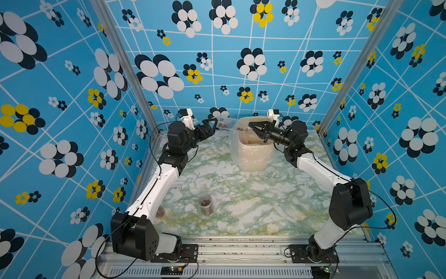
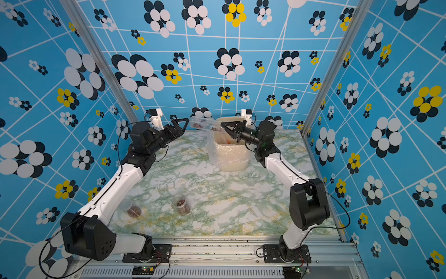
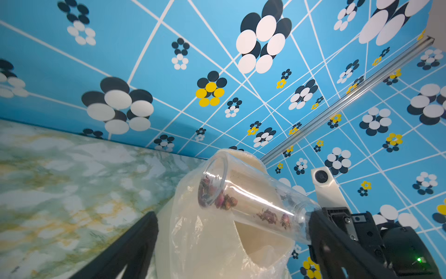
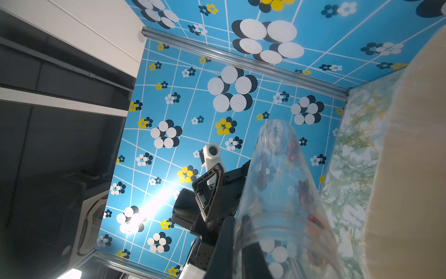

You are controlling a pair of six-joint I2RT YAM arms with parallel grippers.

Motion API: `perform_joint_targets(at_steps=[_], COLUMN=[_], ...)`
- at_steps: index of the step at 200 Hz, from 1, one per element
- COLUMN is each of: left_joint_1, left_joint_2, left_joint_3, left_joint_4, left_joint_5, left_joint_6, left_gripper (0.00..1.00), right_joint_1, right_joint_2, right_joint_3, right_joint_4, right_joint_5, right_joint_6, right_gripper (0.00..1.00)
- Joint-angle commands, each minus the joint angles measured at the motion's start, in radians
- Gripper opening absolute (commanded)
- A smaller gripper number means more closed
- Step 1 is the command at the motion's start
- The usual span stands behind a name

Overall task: Empty the moldy dried flower tea in the jars
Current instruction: Pour the moldy dried flower tea into the trash bin.

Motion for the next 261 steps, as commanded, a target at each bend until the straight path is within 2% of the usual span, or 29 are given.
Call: perform_joint_targets(at_steps=[1, 60, 85, 135, 261], left_joint_1=[0.007, 0.011, 0.010, -0.011, -0.046], left_joint_2=[0.047, 0.159, 0.203, 0.237, 0.273], left_joint_3=[0.036, 0.020, 0.026, 0.031, 0.018], left_joint_4=[0.048, 0.273, 0.347, 0.379, 0.434], left_joint_5=[0.081, 0.132, 0.144, 0.137, 0.105], left_joint_6=[-0.240, -0.560, -0.640, -0.681, -0.740], left_gripper=[1.00, 0.99, 1.00, 0.96, 0.69], right_joint_1=[-0.005, -0.005, -0.005, -0.005, -0.005], right_joint_2=[0.008, 0.013, 0.019, 0.034, 0.061], right_joint_3=[-0.012, -0.019, -0.023, -0.025, -0.016], right_joint_4=[0.075, 0.094, 0.119, 0.152, 0.170], right_joint_5=[-0.028, -0.041, -0.048, -0.053, -0.049], right_joint_6=[0.015, 0.024, 0.040, 0.059, 0.073], right_gripper=[0.00, 0.00, 0.00, 0.00, 0.00])
